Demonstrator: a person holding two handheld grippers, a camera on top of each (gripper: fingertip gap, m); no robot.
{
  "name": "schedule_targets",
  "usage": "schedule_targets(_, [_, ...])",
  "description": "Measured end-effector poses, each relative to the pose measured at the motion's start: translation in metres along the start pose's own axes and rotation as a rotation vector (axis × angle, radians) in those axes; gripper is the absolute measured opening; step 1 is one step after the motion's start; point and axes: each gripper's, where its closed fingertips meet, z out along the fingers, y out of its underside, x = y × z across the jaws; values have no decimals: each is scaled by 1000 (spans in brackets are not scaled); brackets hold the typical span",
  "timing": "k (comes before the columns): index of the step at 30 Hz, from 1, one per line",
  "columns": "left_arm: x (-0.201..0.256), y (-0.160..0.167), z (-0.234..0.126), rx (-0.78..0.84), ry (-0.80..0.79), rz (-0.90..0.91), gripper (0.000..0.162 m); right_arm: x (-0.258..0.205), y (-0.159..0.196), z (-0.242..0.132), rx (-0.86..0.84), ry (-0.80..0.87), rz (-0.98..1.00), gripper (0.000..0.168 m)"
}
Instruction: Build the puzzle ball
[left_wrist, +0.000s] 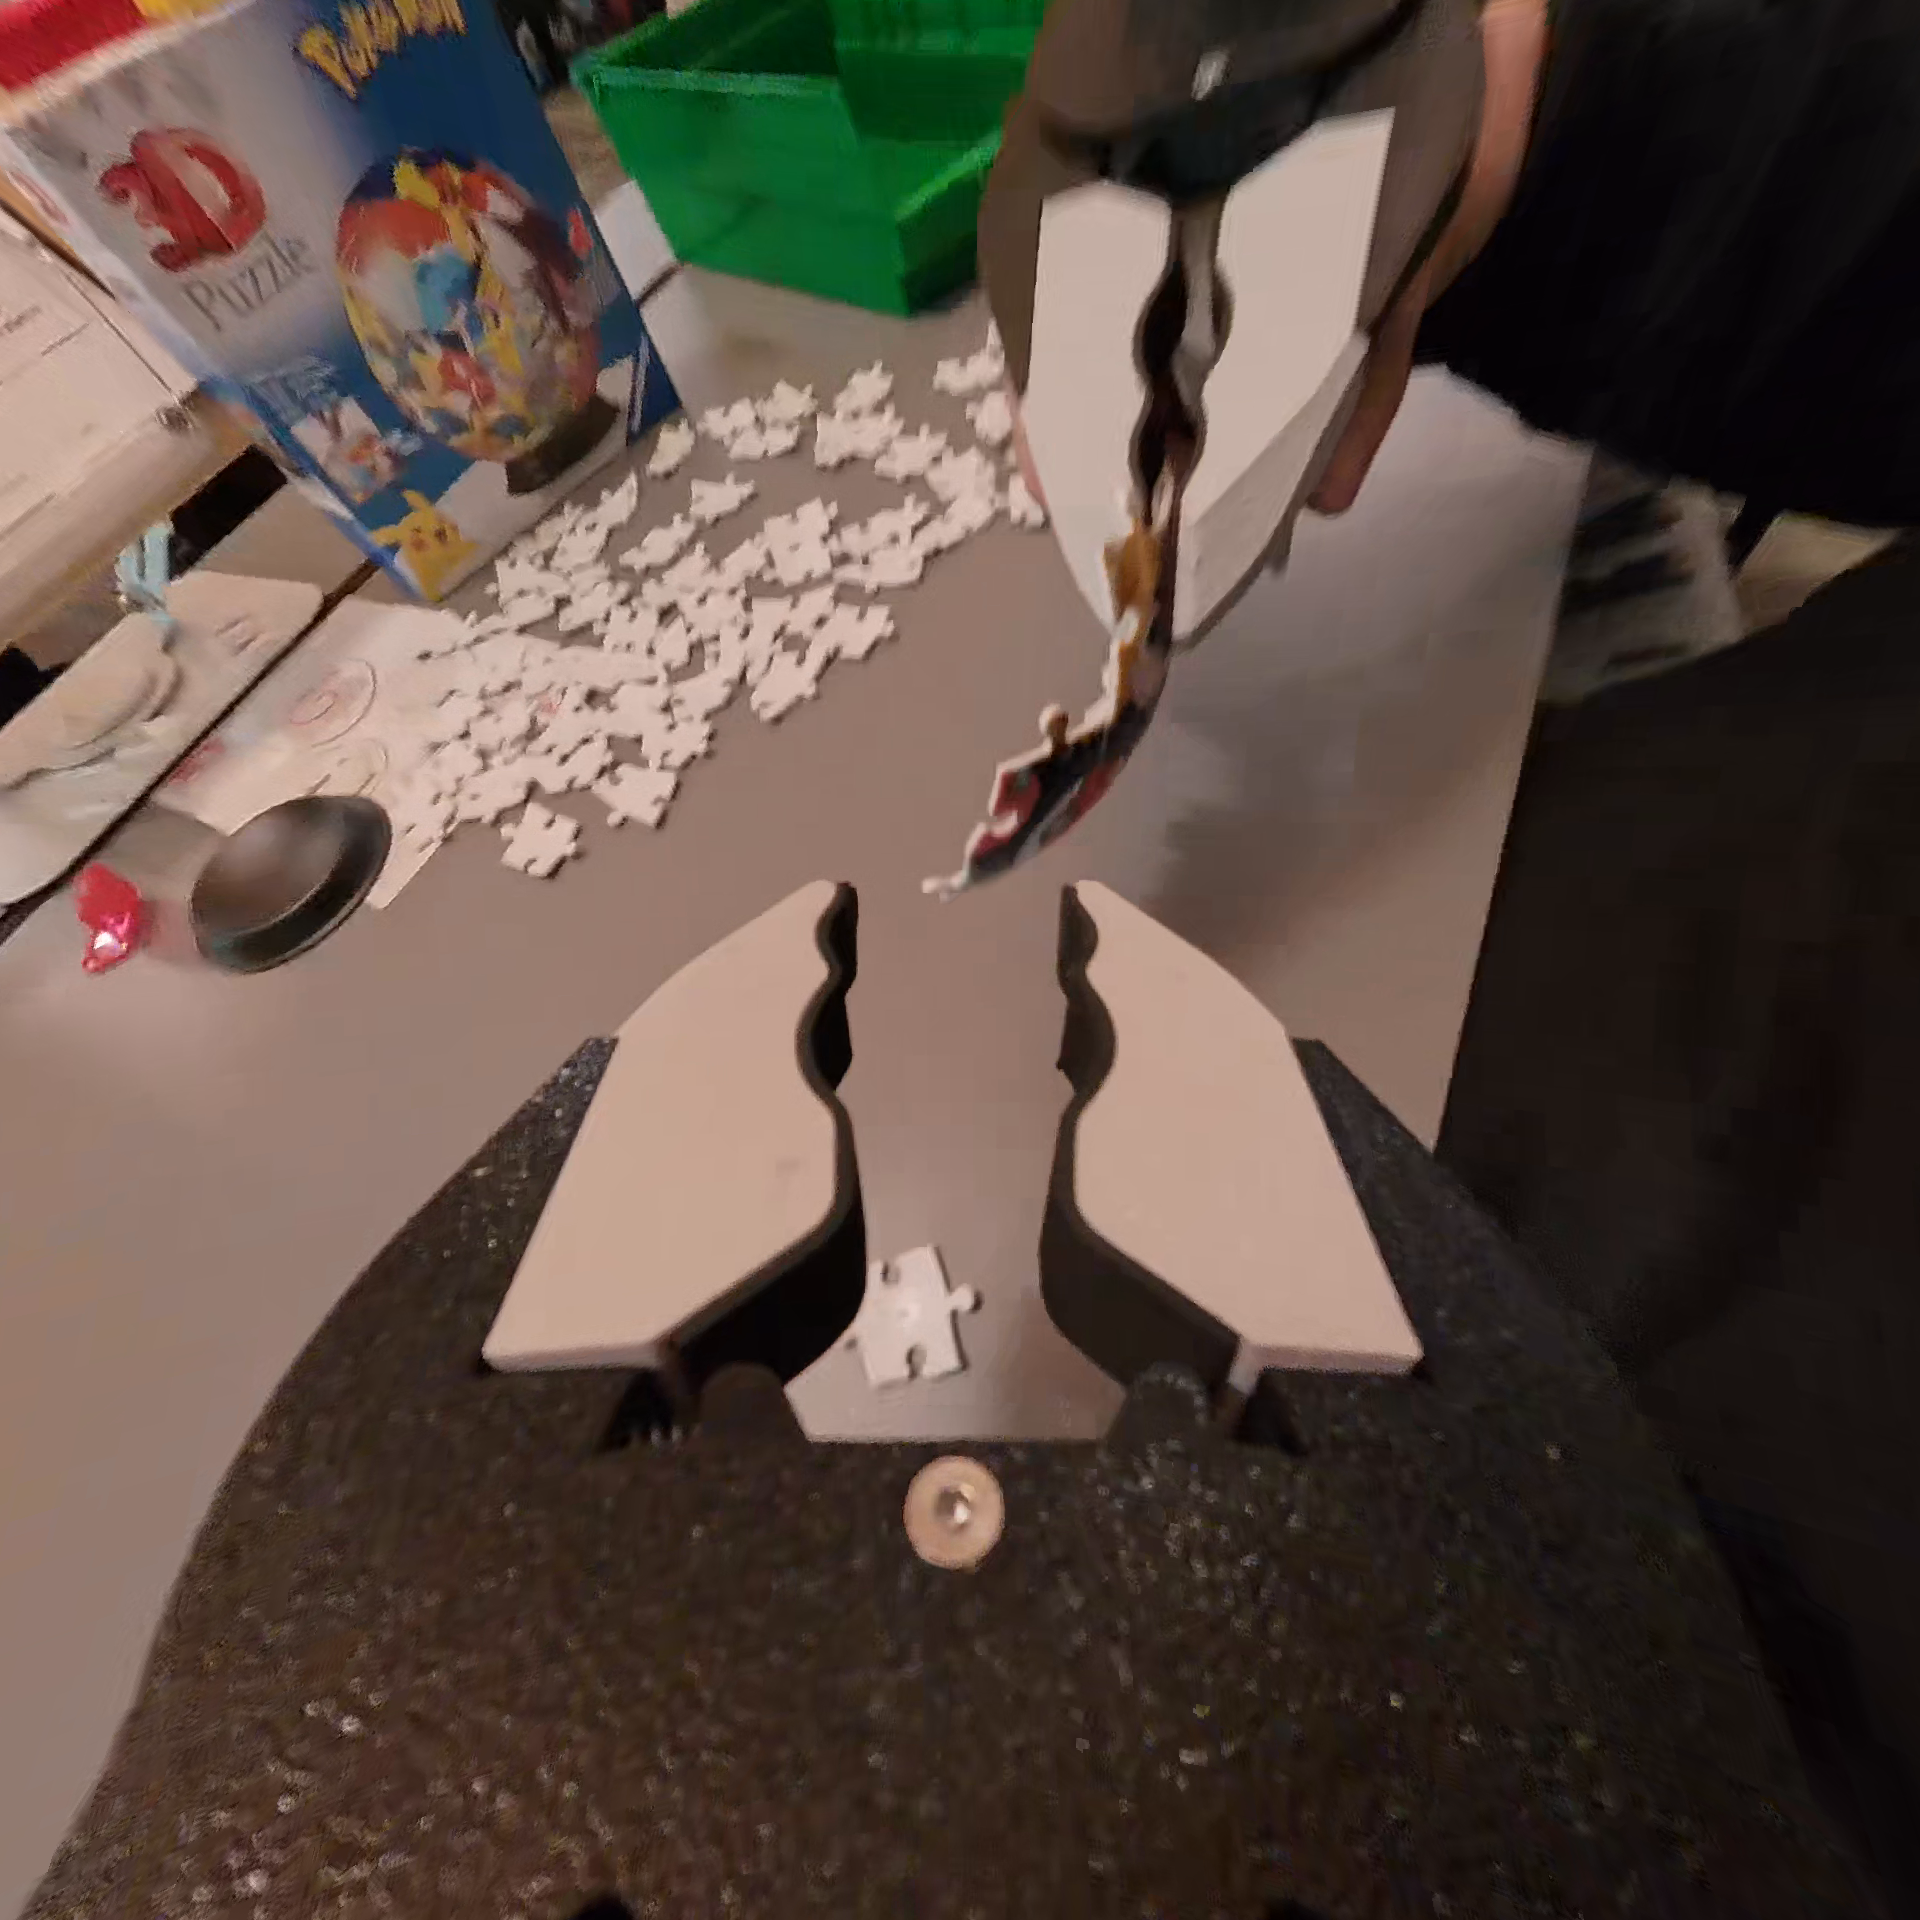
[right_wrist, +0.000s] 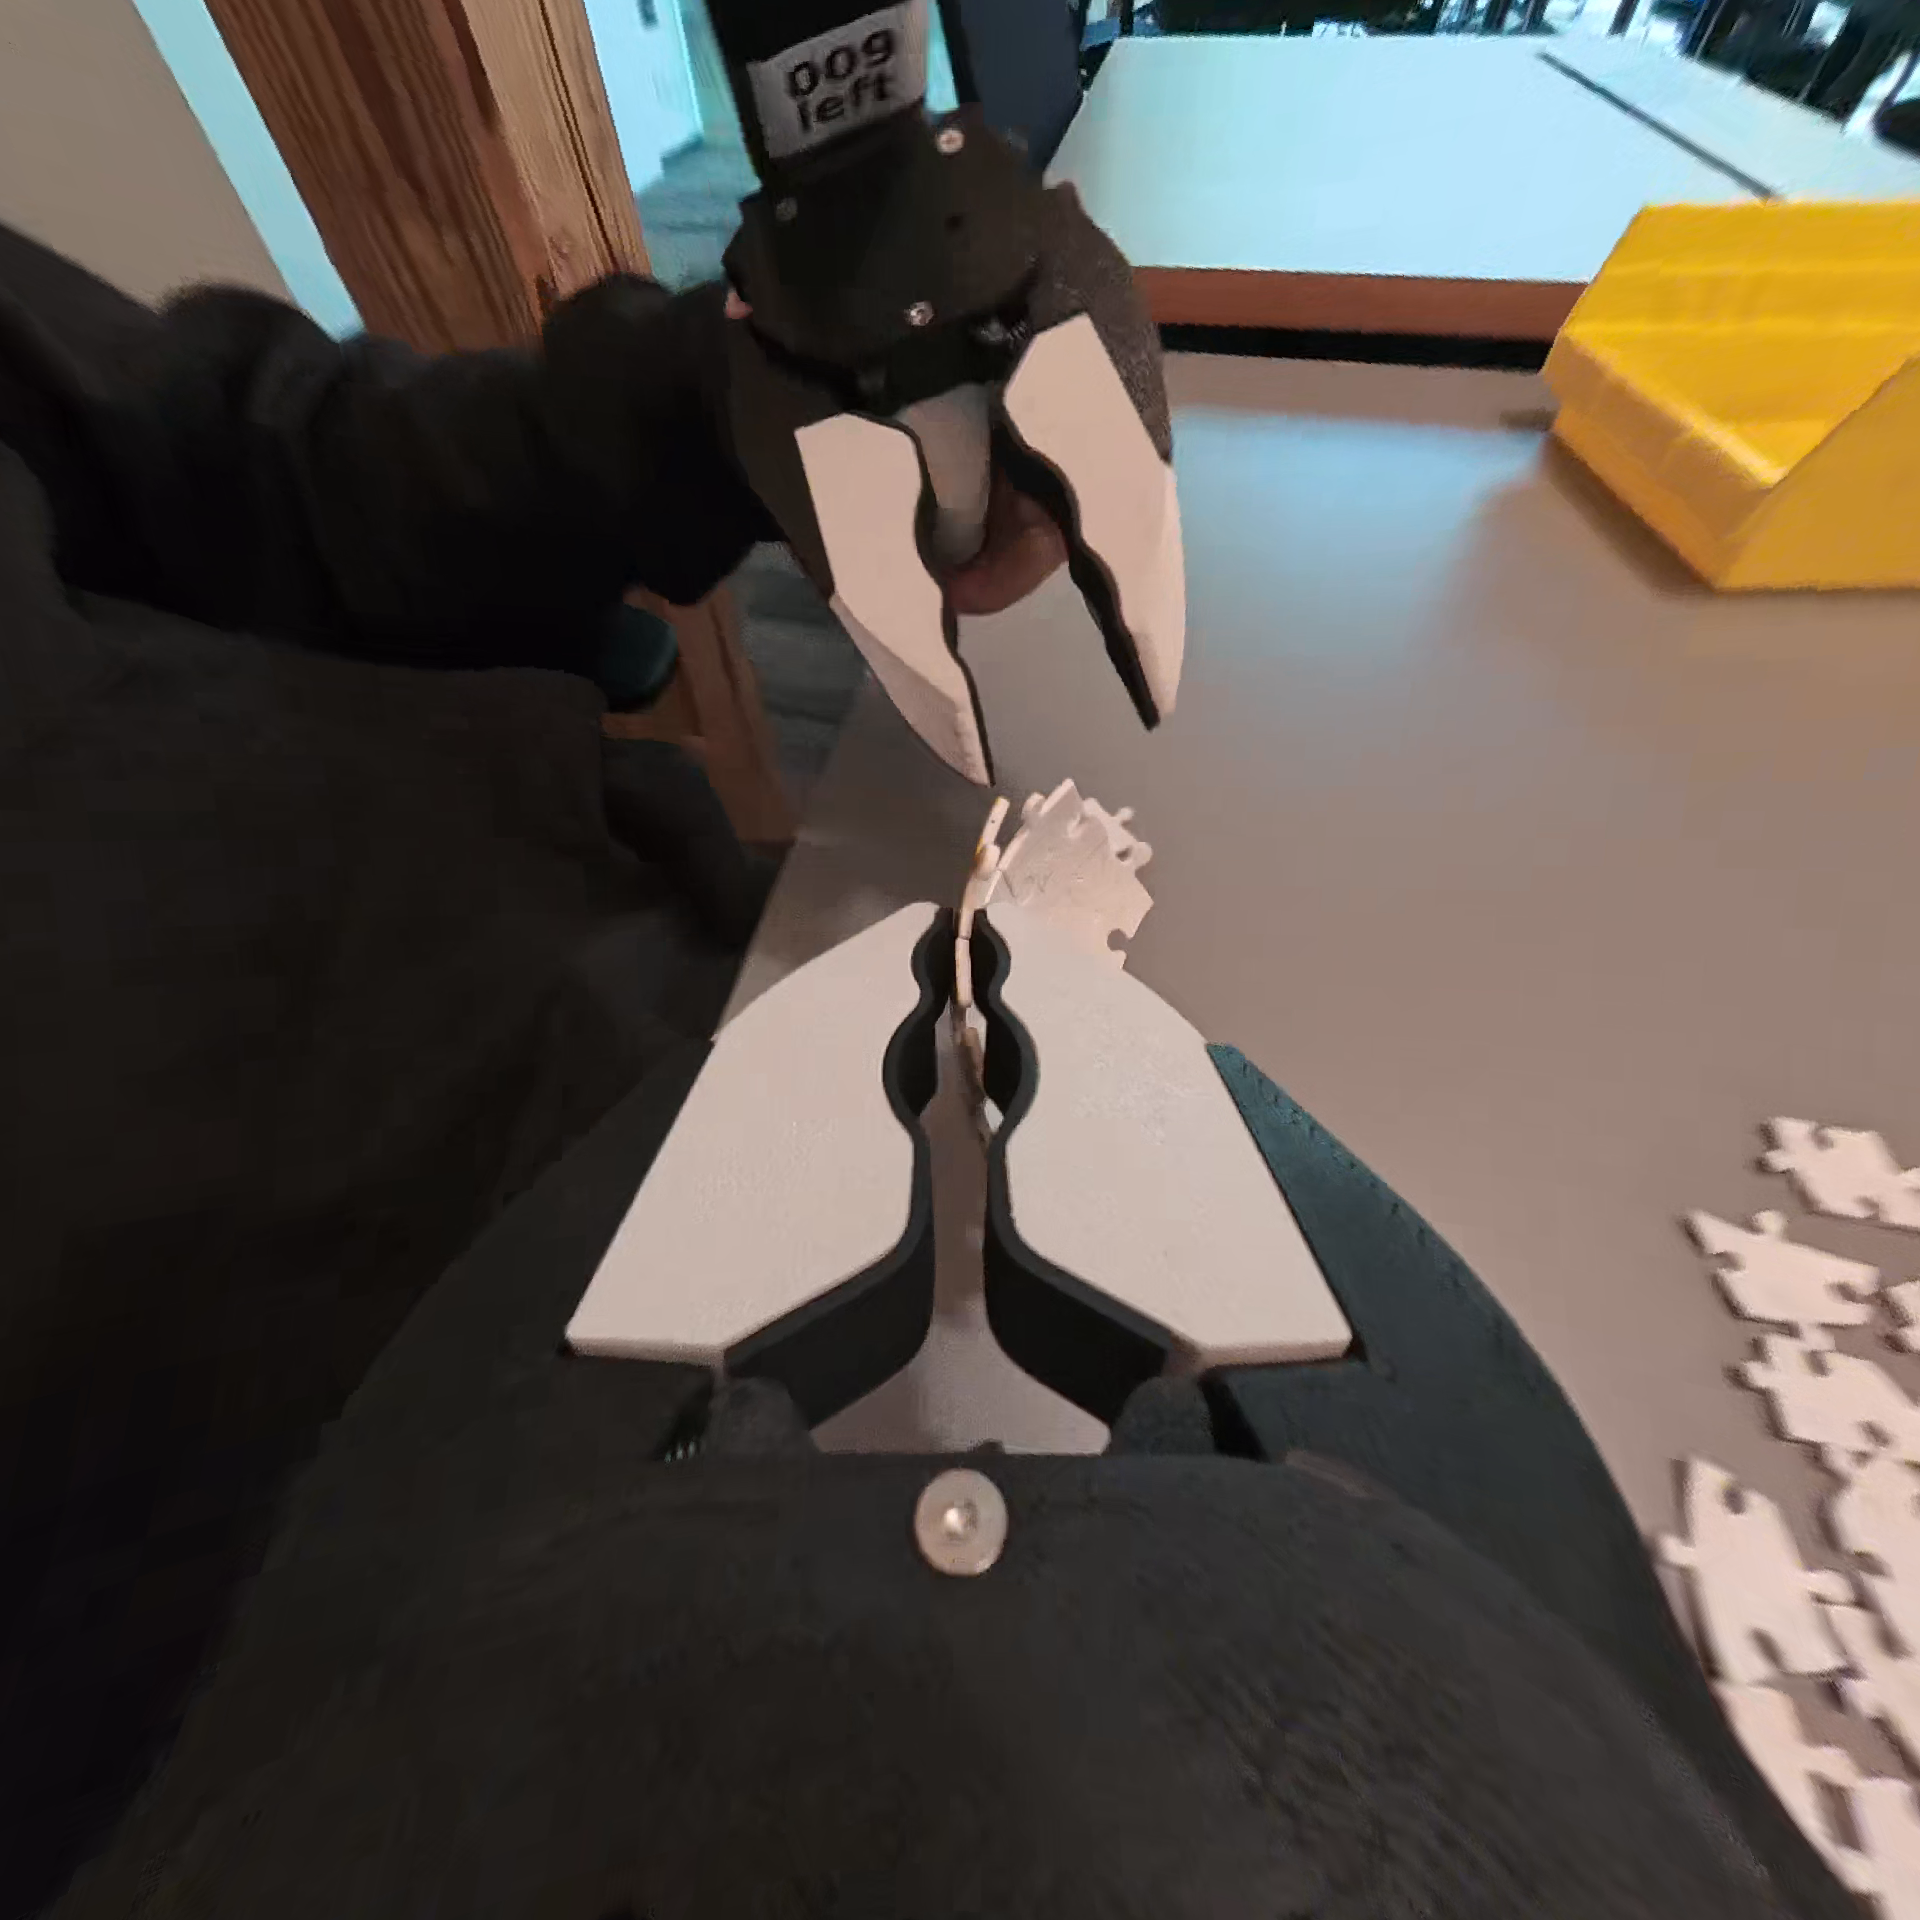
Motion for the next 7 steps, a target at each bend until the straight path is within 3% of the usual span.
schedule_targets(7, [-11, 41, 13, -135, -16, -69, 37, 20, 39, 15, -269, 169, -324, 3])
